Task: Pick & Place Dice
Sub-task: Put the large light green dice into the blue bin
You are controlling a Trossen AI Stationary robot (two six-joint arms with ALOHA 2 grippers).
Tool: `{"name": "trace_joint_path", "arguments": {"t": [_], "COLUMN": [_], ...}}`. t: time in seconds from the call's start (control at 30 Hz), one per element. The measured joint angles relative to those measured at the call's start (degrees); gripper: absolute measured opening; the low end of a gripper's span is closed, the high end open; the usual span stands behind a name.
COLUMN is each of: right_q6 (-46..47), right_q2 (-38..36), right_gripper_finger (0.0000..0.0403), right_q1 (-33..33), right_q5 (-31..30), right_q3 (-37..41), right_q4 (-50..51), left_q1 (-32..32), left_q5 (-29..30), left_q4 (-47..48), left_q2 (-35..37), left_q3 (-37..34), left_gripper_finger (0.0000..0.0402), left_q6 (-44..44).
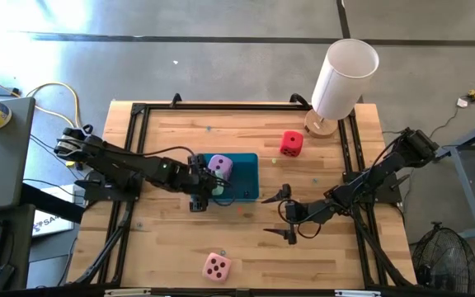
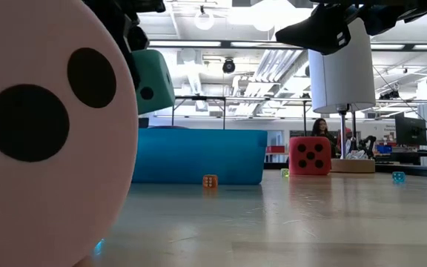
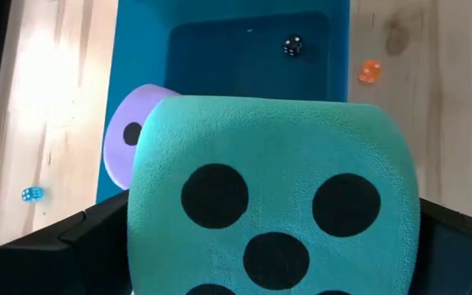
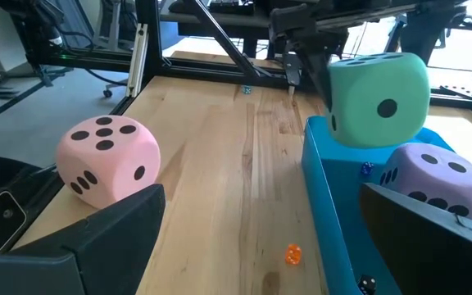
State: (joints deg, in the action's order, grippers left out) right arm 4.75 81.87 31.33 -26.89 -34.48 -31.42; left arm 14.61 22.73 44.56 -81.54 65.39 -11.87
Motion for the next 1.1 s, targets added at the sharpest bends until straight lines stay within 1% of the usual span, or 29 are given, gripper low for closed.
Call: {"name": "trace_joint_path", "arguments": {"t": [0.17,0.43,0.8,0.93,1.03,1.1], "right_q6": [0.00,0.00,1.08,-0.86,-4.03,-5.55], "right_q2": [0.00,0.00,0.01,3.14,7.91,11.20], "right_gripper_finger": [0.0398,0.0398,0.0398,0.0398,0.0398,0.0398], "right_q1": [0.00,-0.24,-1.40,-3.94,-6.83,-8.66], "right_q5": [0.01,0.04,0.44,3.93,8.80,10.51], "right_q3": [0.00,0.00,0.00,0.00,0.00,-0.01], "right_q4": [-0.02,-0.04,-0.73,-8.81,-18.80,-25.02], "left_q1": [0.16,0.16,0.14,0.07,0.05,0.05], "left_q5": [0.39,0.39,0.34,0.10,-0.11,-0.11], "left_q4": [-0.05,-0.60,-3.34,-4.55,-4.70,-5.03], "left_q2": [0.00,0.00,0.02,0.02,0.02,0.02], "left_q3": [-0.38,-2.34,-5.03,-5.03,-5.03,-5.03], "left_gripper_finger": [0.0400,0.0400,0.0400,0.0400,0.0400,0.0400], "left_q6": [-1.27,1.89,2.04,2.69,3.29,3.29]}}
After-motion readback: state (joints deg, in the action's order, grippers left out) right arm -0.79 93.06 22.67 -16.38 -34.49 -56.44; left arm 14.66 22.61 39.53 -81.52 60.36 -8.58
